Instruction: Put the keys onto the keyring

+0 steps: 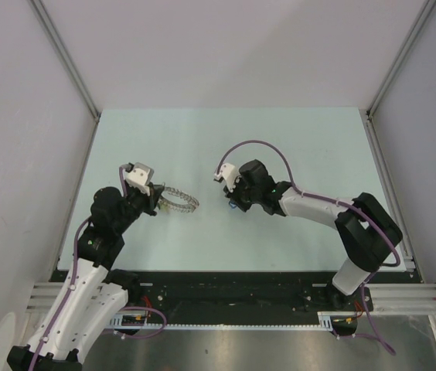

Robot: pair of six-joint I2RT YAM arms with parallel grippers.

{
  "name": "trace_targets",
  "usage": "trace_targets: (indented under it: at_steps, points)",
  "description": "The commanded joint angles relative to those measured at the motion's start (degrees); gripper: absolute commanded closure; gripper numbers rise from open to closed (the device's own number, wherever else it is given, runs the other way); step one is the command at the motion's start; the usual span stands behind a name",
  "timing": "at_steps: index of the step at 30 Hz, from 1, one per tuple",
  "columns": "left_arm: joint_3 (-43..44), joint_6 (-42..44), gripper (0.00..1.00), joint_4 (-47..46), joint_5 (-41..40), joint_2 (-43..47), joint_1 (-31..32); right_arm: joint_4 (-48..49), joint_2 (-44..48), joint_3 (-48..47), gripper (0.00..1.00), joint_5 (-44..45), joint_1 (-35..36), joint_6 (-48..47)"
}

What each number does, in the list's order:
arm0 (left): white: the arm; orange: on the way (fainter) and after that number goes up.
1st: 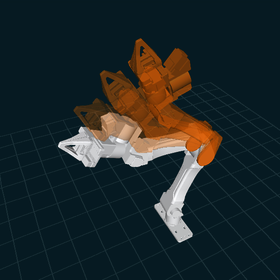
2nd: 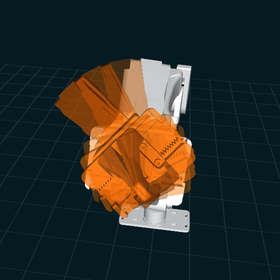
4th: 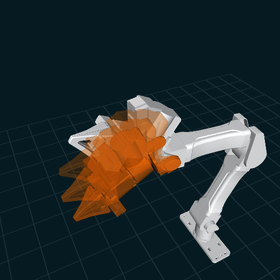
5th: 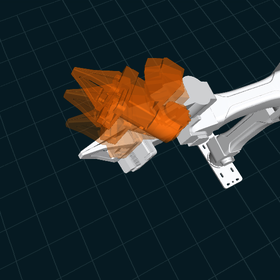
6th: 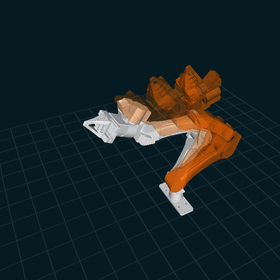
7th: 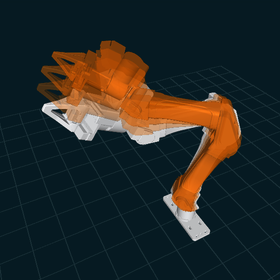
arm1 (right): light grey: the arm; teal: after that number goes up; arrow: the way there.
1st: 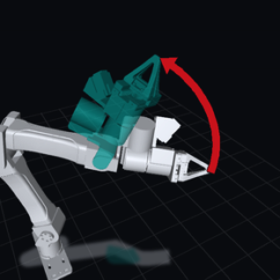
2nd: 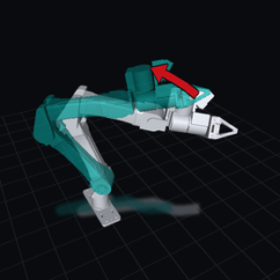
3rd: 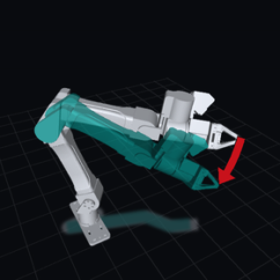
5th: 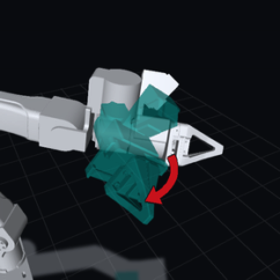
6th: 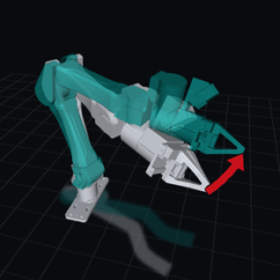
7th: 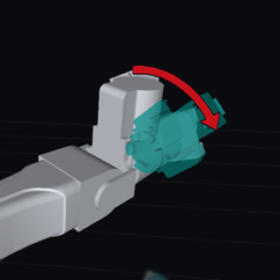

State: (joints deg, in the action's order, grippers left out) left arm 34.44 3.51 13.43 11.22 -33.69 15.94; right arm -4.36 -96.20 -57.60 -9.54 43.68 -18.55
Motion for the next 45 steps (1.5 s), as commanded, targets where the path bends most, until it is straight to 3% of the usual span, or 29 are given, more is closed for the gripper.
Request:
trace_targets:
  at_steps: [1,14,23,34,39,45]
  points:
    - [0.2,1.1,1.00,-3.7,2.9,1.0,-0.5,3.7,6.3,1.5,1.00,-6.7,-2.1,3.5]
    - [-0.2,1.9,1.00,-4.9,6.3,1.2,-0.5,19.0,16.4,12.2,1.00,-22.8,-7.3,12.3]
    - [-1.0,4.3,1.00,-6.8,17.3,0.9,-0.5,23.9,18.5,13.4,1.00,-29.5,-7.5,16.2]
    - [1.2,3.2,1.00,-13.2,42.2,-7.0,0.1,21.2,26.6,13.5,1.00,-33.6,-7.7,15.6]
    - [8.4,11.2,1.00,-7.7,43.8,-12.0,5.5,19.3,31.2,13.2,1.00,-35.5,-7.7,16.1]
    - [13.5,13.5,1.00,-8.7,49.5,-18.8,9.0,13.4,35.9,11.7,1.00,-35.0,-7.7,13.6]
